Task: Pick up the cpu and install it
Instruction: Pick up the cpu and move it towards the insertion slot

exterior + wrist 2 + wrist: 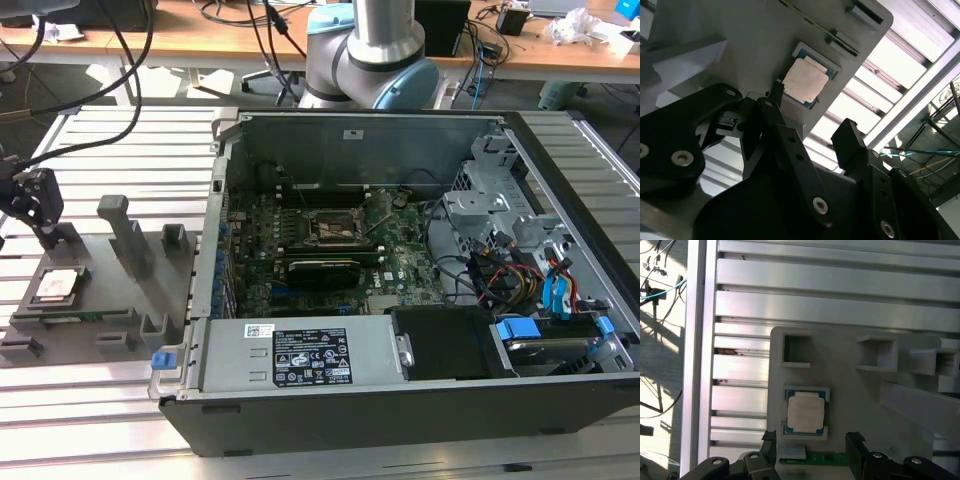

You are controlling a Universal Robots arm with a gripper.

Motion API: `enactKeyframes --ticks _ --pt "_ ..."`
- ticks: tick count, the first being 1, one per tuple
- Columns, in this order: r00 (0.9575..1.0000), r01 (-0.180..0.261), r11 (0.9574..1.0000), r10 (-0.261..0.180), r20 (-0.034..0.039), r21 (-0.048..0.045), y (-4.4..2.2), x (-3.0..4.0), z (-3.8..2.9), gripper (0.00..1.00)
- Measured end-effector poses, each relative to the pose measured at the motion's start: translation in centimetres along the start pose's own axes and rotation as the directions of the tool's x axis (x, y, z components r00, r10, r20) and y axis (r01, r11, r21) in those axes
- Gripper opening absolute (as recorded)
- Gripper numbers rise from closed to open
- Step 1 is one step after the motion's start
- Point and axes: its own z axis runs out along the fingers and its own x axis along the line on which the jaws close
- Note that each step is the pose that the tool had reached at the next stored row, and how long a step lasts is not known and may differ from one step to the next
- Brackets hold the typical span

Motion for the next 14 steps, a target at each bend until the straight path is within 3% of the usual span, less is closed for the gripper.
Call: enactKeyframes --ticks 14 --pt "1.0000 0.000 1.0000 0.000 0.0001 0.0000 0.15 0.14 3.61 0.66"
